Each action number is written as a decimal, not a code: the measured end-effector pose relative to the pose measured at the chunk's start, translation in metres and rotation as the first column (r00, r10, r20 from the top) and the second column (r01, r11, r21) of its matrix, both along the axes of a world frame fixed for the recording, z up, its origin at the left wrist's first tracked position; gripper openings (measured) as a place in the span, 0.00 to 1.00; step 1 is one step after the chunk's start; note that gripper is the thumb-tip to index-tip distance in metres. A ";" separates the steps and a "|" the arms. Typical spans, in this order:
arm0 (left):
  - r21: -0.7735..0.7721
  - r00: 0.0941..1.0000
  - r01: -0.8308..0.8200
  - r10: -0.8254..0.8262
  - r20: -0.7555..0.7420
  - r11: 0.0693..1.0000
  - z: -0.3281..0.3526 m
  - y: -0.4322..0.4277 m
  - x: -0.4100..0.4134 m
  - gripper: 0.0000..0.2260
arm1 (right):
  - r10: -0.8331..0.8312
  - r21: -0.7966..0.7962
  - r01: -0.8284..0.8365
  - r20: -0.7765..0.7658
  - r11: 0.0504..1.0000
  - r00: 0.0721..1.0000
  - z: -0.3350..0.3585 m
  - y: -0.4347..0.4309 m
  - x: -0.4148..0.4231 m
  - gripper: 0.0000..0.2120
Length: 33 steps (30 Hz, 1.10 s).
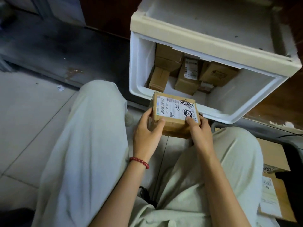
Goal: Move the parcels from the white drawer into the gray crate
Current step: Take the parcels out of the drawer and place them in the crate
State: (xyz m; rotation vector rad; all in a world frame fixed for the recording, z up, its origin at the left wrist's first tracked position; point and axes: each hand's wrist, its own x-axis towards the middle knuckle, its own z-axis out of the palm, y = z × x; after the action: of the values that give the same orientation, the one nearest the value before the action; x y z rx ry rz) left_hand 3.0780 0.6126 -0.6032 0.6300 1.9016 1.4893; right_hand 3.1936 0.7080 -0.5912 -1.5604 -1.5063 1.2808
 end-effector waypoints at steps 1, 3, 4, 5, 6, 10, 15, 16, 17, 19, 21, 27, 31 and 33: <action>-0.002 1.000 0.024 -0.024 -0.019 1.000 0.001 0.000 -0.002 0.21 | 0.014 -0.001 -0.014 0.011 1.000 1.000 -0.002 -0.001 0.000 0.20; 0.036 0.999 0.040 -0.040 0.000 0.999 0.001 0.001 -0.007 0.22 | 0.030 -0.008 -0.030 0.025 1.000 0.999 -0.004 -0.002 0.000 0.20; 0.063 0.999 0.042 -0.043 0.013 0.997 0.000 0.001 -0.009 0.21 | 0.034 -0.005 -0.034 0.029 0.999 0.999 -0.005 -0.002 0.001 0.20; 0.076 0.999 0.047 -0.048 0.014 0.996 -0.001 0.000 -0.011 0.20 | 0.040 0.006 -0.040 0.025 0.999 0.999 -0.005 -0.002 0.002 0.20; 0.090 0.998 0.055 -0.056 0.010 0.994 -0.001 0.000 -0.011 0.20 | 0.049 0.025 -0.049 0.005 0.998 0.999 -0.005 -0.002 0.004 0.21; 0.111 0.996 0.072 -0.076 0.035 0.991 -0.010 -0.004 -0.011 0.22 | 0.095 0.147 -0.077 -0.118 0.986 0.988 -0.003 -0.003 0.009 0.23; 0.114 0.987 -0.007 -0.011 0.160 0.993 -0.018 0.000 -0.011 0.25 | 0.232 0.258 -0.173 -0.222 0.951 0.947 -0.002 0.002 0.012 0.26; 0.119 0.986 -0.020 0.000 0.167 0.993 -0.018 0.000 -0.012 0.25 | 0.258 0.261 -0.193 -0.245 0.946 0.935 -0.002 0.003 0.013 0.26; 0.125 0.986 -0.032 0.010 0.168 0.992 -0.017 0.001 -0.014 0.25 | 0.278 0.258 -0.210 -0.266 0.943 0.923 -0.002 0.005 0.013 0.26; 0.155 0.986 -0.057 0.031 0.164 0.986 -0.016 0.001 -0.017 0.25 | 0.318 0.241 -0.249 -0.313 0.938 0.895 -0.001 0.006 0.011 0.27; 0.179 0.984 -0.087 0.057 0.170 0.980 -0.015 0.001 -0.021 0.25 | 0.343 0.221 -0.277 -0.366 0.935 0.865 -0.001 0.005 0.008 0.28; 0.232 0.983 -0.098 0.058 0.174 0.968 -0.013 0.000 -0.021 0.23 | 0.280 0.214 -0.211 -0.382 0.954 0.881 0.001 0.003 0.004 0.22; 0.277 0.987 -0.064 0.019 0.161 0.959 -0.008 0.000 -0.023 0.22 | 0.212 0.102 -0.187 -0.392 0.977 0.895 0.013 -0.002 0.005 0.21; 0.286 0.985 -0.057 0.007 0.173 0.956 -0.004 0.000 -0.024 0.27 | 0.228 0.063 -0.220 -0.355 0.973 0.907 0.017 -0.003 0.006 0.21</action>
State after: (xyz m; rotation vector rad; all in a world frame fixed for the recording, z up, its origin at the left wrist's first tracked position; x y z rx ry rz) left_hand 3.0539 0.6122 -0.6076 0.5820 1.5843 1.8022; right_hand 3.2000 0.7048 -0.5746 -1.0820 -1.4799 1.5762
